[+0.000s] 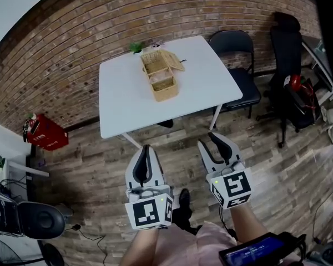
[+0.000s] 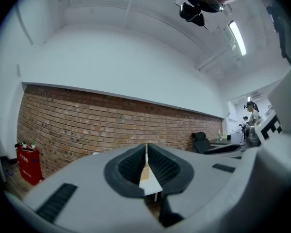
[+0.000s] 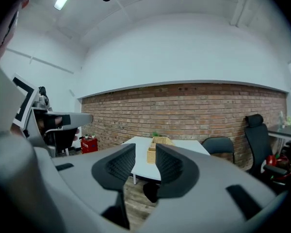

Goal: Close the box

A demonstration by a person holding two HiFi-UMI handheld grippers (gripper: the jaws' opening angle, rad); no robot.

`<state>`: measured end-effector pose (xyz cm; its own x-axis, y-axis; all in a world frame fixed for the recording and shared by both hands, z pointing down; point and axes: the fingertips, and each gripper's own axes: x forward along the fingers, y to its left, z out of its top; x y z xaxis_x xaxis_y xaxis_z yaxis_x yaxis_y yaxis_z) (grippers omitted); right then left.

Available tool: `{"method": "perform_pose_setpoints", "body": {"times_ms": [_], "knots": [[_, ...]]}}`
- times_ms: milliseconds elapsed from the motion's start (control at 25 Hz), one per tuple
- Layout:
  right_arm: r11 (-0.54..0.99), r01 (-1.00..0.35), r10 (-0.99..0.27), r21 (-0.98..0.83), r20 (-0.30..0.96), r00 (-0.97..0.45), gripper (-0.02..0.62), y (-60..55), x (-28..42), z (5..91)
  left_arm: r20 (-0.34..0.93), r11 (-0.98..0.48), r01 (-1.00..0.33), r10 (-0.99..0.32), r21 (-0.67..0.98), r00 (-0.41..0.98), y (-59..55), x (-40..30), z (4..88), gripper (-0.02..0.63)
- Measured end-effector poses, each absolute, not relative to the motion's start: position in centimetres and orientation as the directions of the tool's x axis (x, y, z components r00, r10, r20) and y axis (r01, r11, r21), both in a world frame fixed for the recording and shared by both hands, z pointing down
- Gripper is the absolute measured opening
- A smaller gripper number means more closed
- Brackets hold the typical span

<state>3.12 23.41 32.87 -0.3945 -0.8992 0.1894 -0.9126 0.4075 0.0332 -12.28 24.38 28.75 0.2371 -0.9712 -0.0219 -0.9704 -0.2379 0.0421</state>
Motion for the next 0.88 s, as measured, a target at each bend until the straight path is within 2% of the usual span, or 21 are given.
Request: {"method": "perform_pose_setpoints", "body": {"times_ms": [360,880], "knots": [[0.377,-0.924,-0.92,0.061,0.139,-0.366,0.133,15.3,2.5,30.0,-0.068,-0.258,-0.965,-0.964,0.034,0.256,16.2,-13.4,26.5,0.02],[0.335,-0.941,-0.93,0.05,0.177,-0.322,0.133,9.9,4.3,31.7,-0.024,-0.285,-0.958,-0.958,0.041,0.285,10.2,-12.5,28.5,0.02]]}}
